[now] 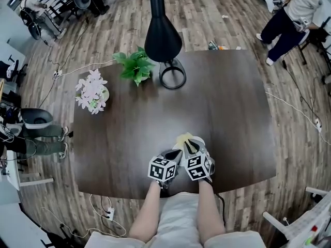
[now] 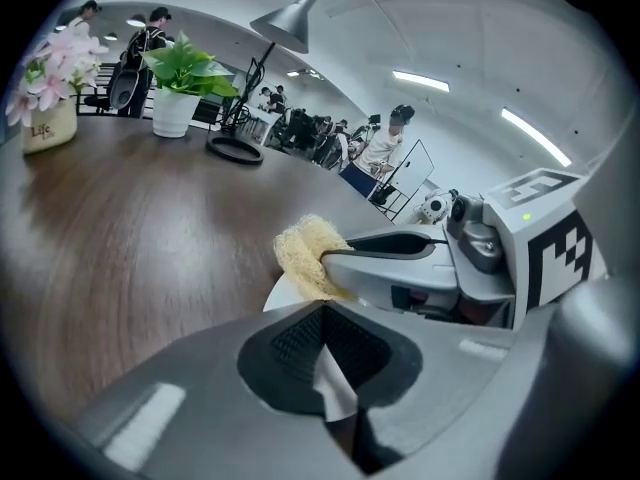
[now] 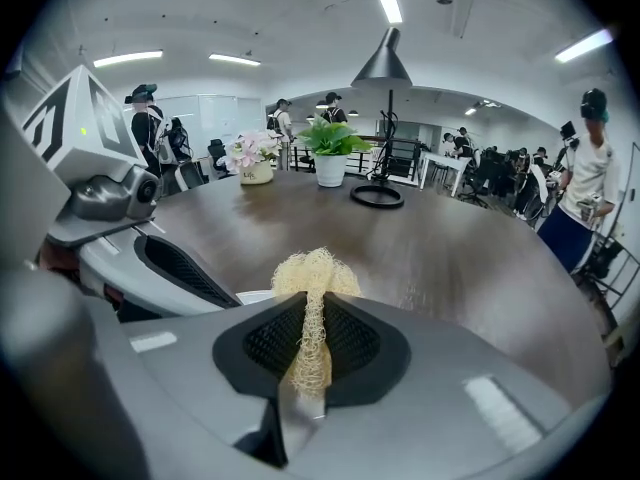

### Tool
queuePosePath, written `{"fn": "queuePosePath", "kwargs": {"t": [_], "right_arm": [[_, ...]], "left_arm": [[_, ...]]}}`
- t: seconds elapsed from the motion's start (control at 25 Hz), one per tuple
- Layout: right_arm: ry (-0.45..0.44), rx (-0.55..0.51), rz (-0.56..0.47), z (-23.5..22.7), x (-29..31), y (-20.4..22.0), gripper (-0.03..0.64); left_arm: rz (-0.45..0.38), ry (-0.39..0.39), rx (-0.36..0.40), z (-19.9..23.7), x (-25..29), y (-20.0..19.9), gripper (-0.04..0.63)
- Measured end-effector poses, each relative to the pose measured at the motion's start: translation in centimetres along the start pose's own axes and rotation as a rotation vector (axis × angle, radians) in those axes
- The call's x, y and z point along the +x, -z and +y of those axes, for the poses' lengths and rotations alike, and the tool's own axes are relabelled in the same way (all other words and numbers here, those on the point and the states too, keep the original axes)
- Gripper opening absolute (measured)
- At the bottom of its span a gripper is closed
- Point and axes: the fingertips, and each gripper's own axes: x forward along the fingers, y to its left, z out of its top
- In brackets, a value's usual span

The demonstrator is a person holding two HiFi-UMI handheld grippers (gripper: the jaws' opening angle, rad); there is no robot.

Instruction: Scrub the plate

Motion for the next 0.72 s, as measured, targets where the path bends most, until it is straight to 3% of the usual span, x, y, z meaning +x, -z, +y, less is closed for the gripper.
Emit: {"fn": "queuePosePath", "kwargs": {"t": [0.72], "right_arm": [[0.072,0.022,0.019,-3.6,-0.8,0.0,0.069]], "left_arm": [[-0.041,-0.020,-0.078,0.2,0.2,-0.8,0.000]]}}
